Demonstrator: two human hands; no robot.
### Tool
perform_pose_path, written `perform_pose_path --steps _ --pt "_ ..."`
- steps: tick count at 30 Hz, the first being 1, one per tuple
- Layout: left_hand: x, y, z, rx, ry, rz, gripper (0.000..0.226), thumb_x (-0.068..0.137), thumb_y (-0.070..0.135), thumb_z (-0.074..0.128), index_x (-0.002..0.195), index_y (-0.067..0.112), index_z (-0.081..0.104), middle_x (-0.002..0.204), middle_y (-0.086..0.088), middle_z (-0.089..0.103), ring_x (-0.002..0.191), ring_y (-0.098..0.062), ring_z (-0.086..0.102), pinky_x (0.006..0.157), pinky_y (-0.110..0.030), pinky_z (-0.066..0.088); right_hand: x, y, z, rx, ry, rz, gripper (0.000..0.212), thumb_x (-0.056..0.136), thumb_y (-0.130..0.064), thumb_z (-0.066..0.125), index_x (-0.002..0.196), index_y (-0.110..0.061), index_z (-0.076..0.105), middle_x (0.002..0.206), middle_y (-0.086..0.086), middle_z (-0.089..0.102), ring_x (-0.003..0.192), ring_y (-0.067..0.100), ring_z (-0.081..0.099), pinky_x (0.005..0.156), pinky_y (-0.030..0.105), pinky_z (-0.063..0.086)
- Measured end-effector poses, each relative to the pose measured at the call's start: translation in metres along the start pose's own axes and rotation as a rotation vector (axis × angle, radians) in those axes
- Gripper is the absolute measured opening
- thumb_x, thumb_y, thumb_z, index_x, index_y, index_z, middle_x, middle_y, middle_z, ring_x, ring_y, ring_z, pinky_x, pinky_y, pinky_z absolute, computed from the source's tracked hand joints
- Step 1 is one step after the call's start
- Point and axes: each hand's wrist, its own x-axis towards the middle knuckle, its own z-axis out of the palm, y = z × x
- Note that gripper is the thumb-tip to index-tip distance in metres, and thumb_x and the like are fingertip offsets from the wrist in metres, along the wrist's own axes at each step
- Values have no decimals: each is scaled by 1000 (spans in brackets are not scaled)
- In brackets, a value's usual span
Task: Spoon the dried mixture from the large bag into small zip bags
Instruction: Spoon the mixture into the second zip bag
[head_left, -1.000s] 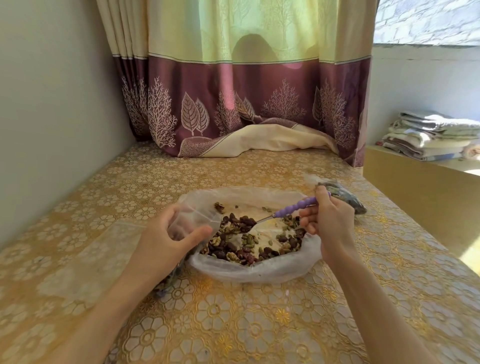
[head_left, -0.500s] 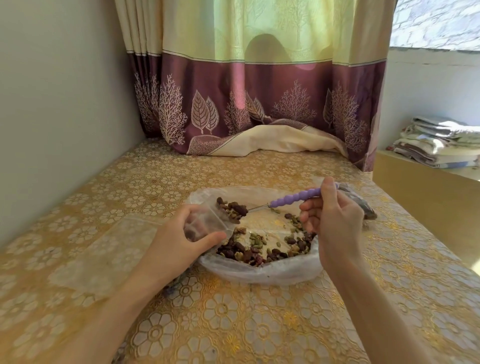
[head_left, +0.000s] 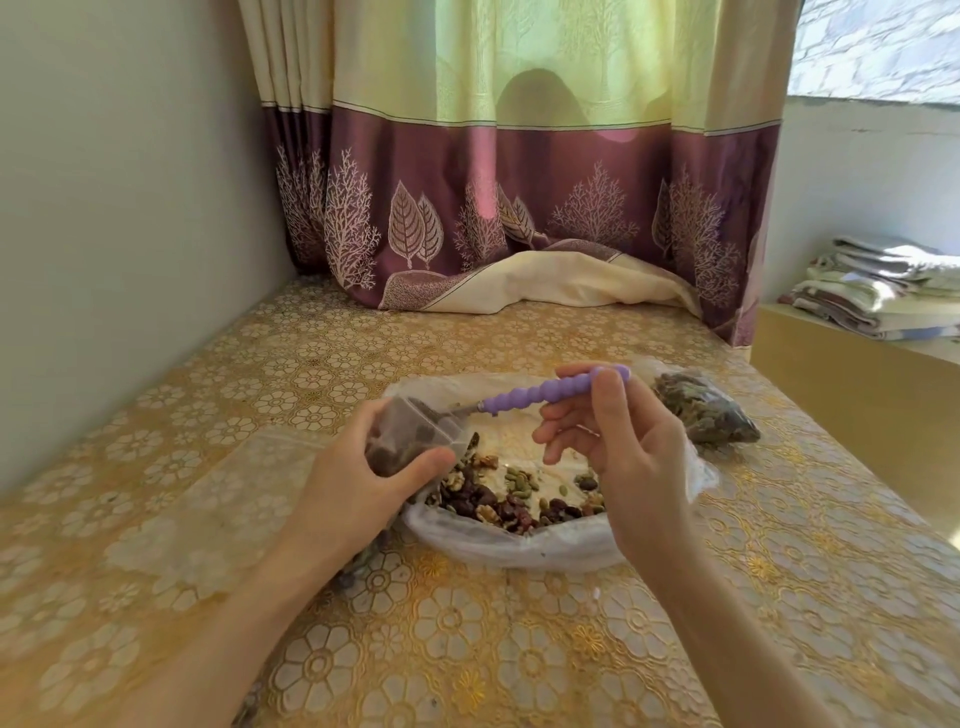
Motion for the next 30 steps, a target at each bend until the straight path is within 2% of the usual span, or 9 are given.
perform_pose_path --steps 5,9,14,17,19,21,23,27,30 --pt "2 0 -3 -2 76 10 59 58 67 62 102 27 54 81 10 65 72 -1 61 62 -16 42 5 -2 -7 93 67 9 33 95 -31 42 90 -7 63 76 8 68 62 20 62 54 26 50" --pt "4 2 -9 -101 102 -23 56 65 66 62 105 26 57 89 12 68 78 2 63 68 -17 48 10 -3 -17 132 261 91 37 97 -34 44 81 -7 64 66 6 66 56 16 61 50 22 49" --pt "7 3 -21 -290 206 -95 50 59 74 65 95 40 59 97 17 69 94 -10 65 85 -38 48 18 3 -35 18 419 192 41 100 -34 44 75 -9 63 56 0 61 48 11 55 43 18 44" --pt "7 8 -24 -375 276 -114 47 58 65 65 92 33 61 92 13 72 82 -30 61 89 -55 45 21 8 -45 -124 439 205 42 101 -32 43 70 -12 62 55 -1 59 45 9 50 40 18 38" --pt "8 9 -26 -387 295 -107 46 58 63 65 91 31 62 87 16 72 79 -17 66 88 -49 49 23 11 -51 -198 441 203 42 101 -30 42 67 -16 60 54 -3 58 44 7 47 40 18 36" --pt "8 7 -27 -365 288 -80 45 59 65 65 90 33 63 88 16 72 83 -1 67 81 -32 48 24 13 -56 -286 434 193 41 102 -30 41 67 -16 60 49 -8 55 42 6 45 40 16 35" --pt "9 4 -29 -350 283 -68 39 59 65 66 87 38 65 91 16 72 87 2 66 77 -25 44 26 16 -59 -365 417 182 40 101 -31 42 69 -16 60 48 -9 56 42 5 46 42 17 36" --pt "10 0 -29 -339 271 -73 41 56 62 68 90 38 63 87 22 71 84 5 66 79 -28 46 28 17 -63 -441 394 158 42 101 -30 43 66 -16 61 52 -5 58 42 6 47 49 26 37" --pt "11 -2 -26 -254 216 -62 50 58 61 65 102 37 59 88 26 69 82 11 63 75 -25 48 29 17 -64 -415 339 204 45 101 -29 43 63 -14 60 50 -2 58 40 6 45 41 18 35"
